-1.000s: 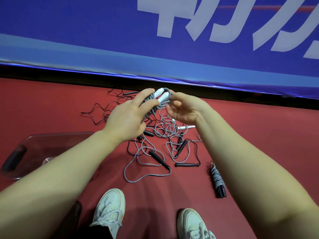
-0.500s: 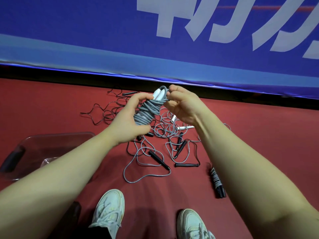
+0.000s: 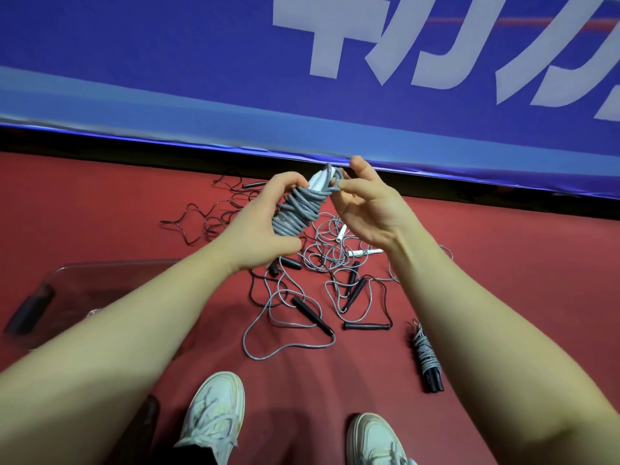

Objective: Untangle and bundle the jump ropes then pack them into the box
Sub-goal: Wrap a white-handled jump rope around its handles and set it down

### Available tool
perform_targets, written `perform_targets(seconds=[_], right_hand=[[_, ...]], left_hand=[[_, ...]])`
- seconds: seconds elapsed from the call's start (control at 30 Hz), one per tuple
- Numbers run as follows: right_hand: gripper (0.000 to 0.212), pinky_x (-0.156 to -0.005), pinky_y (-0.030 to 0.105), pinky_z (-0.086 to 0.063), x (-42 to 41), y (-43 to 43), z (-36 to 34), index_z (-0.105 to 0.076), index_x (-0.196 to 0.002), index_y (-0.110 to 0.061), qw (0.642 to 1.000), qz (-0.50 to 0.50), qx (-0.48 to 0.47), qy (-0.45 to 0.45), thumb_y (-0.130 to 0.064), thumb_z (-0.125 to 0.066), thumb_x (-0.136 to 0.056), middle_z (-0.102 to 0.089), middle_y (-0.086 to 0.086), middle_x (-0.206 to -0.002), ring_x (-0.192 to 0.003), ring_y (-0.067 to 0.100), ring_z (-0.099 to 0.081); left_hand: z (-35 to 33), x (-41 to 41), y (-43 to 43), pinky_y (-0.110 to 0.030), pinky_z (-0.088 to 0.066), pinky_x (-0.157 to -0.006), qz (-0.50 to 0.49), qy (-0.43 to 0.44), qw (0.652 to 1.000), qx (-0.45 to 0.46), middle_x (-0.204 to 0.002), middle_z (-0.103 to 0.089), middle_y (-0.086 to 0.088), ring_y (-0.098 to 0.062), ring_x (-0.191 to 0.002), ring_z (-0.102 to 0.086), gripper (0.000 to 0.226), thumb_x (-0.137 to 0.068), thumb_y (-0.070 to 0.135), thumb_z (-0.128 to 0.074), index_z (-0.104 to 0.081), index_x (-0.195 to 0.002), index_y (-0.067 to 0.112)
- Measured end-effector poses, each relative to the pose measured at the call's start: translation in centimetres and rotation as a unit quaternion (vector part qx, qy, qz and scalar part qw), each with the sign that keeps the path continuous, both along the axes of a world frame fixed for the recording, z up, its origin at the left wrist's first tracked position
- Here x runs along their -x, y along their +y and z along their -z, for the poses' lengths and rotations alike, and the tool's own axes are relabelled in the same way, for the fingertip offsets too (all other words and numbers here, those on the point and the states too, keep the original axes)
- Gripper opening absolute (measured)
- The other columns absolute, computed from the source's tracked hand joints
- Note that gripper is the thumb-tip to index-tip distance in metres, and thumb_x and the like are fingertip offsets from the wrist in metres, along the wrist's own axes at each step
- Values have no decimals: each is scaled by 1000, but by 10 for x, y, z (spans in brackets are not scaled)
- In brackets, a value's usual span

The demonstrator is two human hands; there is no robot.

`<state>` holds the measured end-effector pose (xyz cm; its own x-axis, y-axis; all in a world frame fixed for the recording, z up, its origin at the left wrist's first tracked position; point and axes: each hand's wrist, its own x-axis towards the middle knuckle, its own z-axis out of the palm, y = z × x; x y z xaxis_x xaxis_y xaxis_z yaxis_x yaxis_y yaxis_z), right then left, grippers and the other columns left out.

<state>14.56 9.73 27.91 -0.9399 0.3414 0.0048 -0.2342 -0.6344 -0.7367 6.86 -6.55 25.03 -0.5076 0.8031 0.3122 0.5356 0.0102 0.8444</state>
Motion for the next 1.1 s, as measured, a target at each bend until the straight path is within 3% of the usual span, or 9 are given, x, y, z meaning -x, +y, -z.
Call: perform_targets(seconds=[0.17,0.3,0.37,0.43,0.53,0.67,0.97,1.03,1.1], right_hand=[[36,-78,28,-51,-16,21,10,-49,-84,-13,941,-73,-320,-81,22,-49,-80,-57,11,-95,-80,23,-58],[35,-78,35,-50,-23,25,7,-48,-86,-13,906,-51,-410,-98,19,-57,-78,-56,16,-95,-75,24,-60],[34,-68,25,-56,-25,23,2,-47,-85,-12,919,-49,-379,-92,22,-50,-81,-53,18,-93,-66,18,-62],[31,-58,19,-54,-25,22,2,-49,-85,-12,950,-73,-286,-97,18,-51,-80,-55,15,-85,-59,14,-61],[21,-52,12,-51,-23,17,3,-54,-82,-11,963,-64,-212,-153,10,-56,-80,-64,6,-70,-55,9,-62],[19,-57,14,-55,-16,11,5,-58,-82,-4,961,-27,-193,-195,11,-48,-89,-67,4,-66,-56,8,-66],[24,-54,19,-56,-24,13,3,-63,-68,4,943,-88,-86,-309,3,-52,-90,-64,13,-61,-52,15,-66],[34,-60,25,-57,-26,12,7,-67,-60,-1,950,-85,-61,-295,2,-51,-90,-66,10,-61,-54,15,-67],[27,-62,24,-56,-26,8,9,-67,-73,-11,962,-84,-46,-255,-1,-50,-91,-67,3,-63,-57,10,-66]], left_hand=[[4,6,-8,-50,-51,-75,62,45,994,75,-111,-56,-7,-33,-85,-60,67,-49,31,-57,-41,-111,52],[5,5,-4,-56,-52,-70,86,-1,993,80,-116,-55,-8,-41,-89,-61,71,-51,23,-60,-43,-113,50],[2,4,-3,-33,-50,-57,87,-9,994,71,-107,-56,14,-23,-70,-57,69,-56,11,-62,-43,-113,45],[-1,1,-1,-21,-42,-50,82,-1,995,64,-96,-55,16,-9,-60,-50,64,-60,5,-61,-41,-111,39],[3,1,3,-31,-44,-60,34,56,995,79,-94,-56,-9,-11,-63,-48,54,-66,17,-68,-38,-107,34],[7,-1,10,-35,-47,-76,-39,189,974,119,-105,-49,6,-19,-84,-52,55,-75,22,-75,-40,-118,25],[14,-6,5,-29,-37,-63,-114,328,917,198,-132,-47,8,-31,-85,-58,60,-76,19,-66,-41,-130,23],[15,-6,6,-29,-37,-62,-116,318,923,184,-129,-48,7,-32,-84,-58,59,-74,18,-66,-42,-128,23],[13,-5,7,-32,-41,-65,-120,272,941,163,-119,-51,6,-28,-86,-56,56,-74,17,-67,-42,-123,24]])
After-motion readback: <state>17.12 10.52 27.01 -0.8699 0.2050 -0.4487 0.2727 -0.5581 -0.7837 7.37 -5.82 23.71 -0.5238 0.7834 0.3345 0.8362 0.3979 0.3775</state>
